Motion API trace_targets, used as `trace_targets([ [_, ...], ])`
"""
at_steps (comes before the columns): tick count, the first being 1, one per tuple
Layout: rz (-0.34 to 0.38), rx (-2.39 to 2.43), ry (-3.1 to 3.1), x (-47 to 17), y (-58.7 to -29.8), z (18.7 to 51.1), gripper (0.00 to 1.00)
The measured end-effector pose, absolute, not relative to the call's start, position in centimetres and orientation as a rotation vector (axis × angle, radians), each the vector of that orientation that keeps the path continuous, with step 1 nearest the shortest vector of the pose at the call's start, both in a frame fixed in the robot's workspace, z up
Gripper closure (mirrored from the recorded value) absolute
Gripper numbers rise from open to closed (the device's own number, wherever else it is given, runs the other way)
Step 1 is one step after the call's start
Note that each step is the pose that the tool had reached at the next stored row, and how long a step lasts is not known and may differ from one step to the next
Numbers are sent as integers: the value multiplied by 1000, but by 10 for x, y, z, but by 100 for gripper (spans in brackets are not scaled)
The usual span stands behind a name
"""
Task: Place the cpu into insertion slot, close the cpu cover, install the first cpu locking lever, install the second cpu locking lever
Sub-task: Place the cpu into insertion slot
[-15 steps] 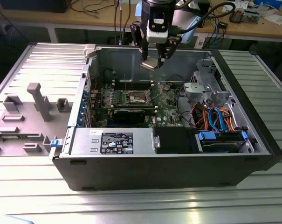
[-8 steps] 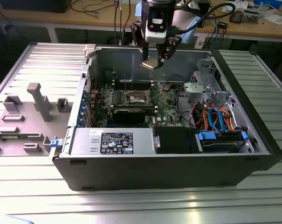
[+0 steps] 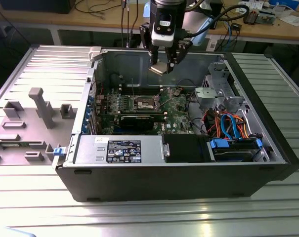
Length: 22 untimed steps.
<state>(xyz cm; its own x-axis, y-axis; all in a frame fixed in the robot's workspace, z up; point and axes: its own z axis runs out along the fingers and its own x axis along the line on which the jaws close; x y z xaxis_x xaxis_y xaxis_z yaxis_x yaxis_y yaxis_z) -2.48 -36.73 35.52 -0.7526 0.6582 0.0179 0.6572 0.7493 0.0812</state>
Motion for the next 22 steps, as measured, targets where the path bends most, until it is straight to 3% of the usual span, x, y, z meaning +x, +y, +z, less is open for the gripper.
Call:
trace_targets([
  [22, 122, 1352, 2811, -25, -367, 353, 46],
])
